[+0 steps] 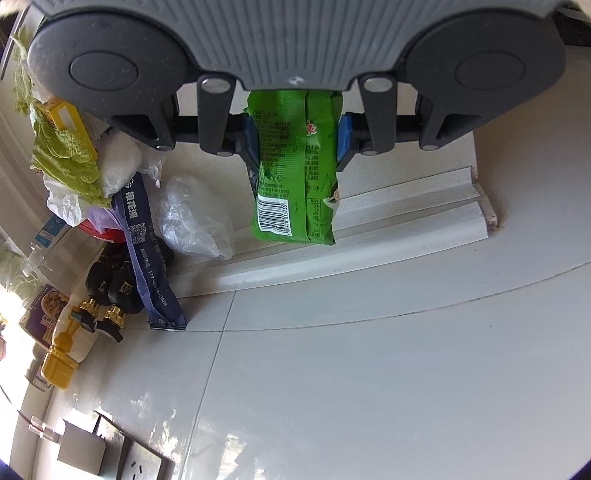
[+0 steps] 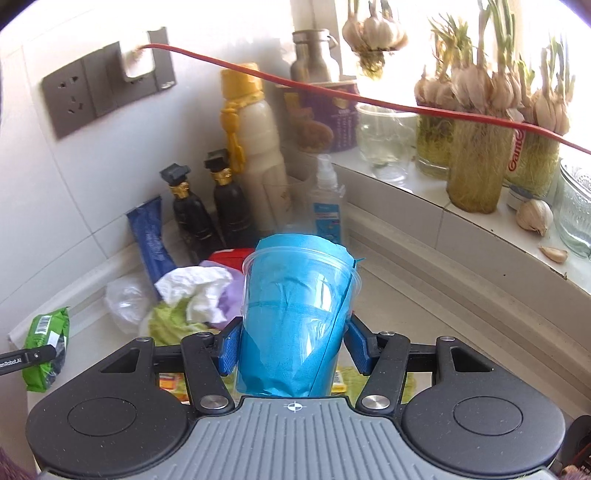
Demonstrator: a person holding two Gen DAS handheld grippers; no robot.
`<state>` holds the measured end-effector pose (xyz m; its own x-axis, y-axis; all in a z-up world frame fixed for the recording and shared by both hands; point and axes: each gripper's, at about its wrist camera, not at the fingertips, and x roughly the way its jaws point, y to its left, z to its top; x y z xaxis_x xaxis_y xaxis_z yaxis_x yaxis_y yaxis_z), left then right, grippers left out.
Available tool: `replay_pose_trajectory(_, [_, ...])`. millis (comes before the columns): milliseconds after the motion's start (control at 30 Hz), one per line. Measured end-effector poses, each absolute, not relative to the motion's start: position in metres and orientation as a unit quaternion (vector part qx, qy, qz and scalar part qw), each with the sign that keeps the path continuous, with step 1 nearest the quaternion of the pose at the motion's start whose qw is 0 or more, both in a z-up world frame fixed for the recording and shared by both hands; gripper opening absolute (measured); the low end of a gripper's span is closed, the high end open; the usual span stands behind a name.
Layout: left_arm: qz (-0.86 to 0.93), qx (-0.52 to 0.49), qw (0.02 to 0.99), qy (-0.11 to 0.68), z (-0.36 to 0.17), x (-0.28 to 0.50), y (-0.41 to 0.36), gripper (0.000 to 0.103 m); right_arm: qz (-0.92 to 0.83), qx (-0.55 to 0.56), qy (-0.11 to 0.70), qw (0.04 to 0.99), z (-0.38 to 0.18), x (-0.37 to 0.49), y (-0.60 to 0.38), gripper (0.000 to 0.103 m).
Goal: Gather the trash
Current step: 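Carry the green packet and blue cup over the trash bin with both grippers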
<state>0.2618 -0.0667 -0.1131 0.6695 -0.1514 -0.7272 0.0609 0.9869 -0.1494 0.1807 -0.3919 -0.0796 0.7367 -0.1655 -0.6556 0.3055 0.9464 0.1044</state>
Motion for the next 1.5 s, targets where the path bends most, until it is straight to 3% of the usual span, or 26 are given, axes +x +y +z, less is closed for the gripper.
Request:
replay_pose_trajectory(800, [-0.038,-0.114,0.901,0.417,-0.099,0.191,0.039,0.037,-0.041,0.091,0.356,0.929,-0.066,0.163,-0.263,0.057])
replay_pose_trajectory(1500, [0.016,-0.137,0.873,0.467,-0.142,0.14,0.115,0.037,0.068,0.038,0.428,0.9,-0.12,0.168,-0.136,0.057])
